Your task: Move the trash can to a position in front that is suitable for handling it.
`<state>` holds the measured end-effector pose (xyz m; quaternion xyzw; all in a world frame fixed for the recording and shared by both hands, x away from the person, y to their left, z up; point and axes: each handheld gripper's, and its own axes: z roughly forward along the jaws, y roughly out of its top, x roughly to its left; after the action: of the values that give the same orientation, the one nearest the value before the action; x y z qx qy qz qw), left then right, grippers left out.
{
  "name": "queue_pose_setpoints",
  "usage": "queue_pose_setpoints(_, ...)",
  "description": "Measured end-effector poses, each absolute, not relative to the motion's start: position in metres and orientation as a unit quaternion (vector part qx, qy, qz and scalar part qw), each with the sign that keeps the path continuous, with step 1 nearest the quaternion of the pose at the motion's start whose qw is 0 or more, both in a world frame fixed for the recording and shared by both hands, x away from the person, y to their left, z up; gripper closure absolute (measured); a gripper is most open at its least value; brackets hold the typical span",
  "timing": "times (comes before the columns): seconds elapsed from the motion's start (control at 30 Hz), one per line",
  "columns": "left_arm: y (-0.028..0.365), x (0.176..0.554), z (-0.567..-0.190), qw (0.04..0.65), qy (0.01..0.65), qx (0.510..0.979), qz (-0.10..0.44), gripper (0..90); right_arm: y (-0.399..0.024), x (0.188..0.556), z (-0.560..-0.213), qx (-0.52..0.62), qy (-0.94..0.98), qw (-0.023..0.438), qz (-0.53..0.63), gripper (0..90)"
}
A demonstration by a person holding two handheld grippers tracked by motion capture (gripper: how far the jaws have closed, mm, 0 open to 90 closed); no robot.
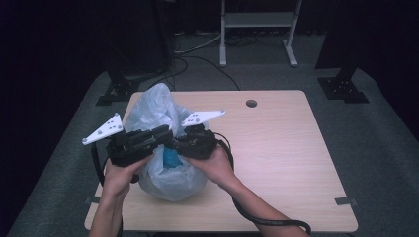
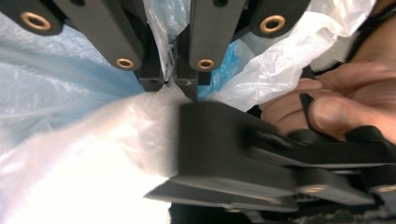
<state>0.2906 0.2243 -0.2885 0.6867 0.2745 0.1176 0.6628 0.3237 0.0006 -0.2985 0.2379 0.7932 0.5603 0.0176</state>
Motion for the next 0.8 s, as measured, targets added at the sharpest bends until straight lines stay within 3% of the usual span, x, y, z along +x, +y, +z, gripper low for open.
queue_pose_setpoints(0.2,0.242,0.285,-0.288,0.660,0.288,0.680,0.142,60.3,-0.019,0.344,-0.304,0.274,0.755,-0.058,0.593,86.9)
queue_pose_setpoints(0.4,0.258,0.278,-0.297,0.649,0.314,0.676,0.152,42.2,-0.035,0.352,-0.301,0.287,0.741,-0.064,0.604,86.9)
queue_pose_setpoints(0.8,0.284,0.261,-0.305,0.653,0.337,0.650,0.192,31.2,-0.047,0.365,-0.291,0.295,0.711,-0.099,0.631,87.6)
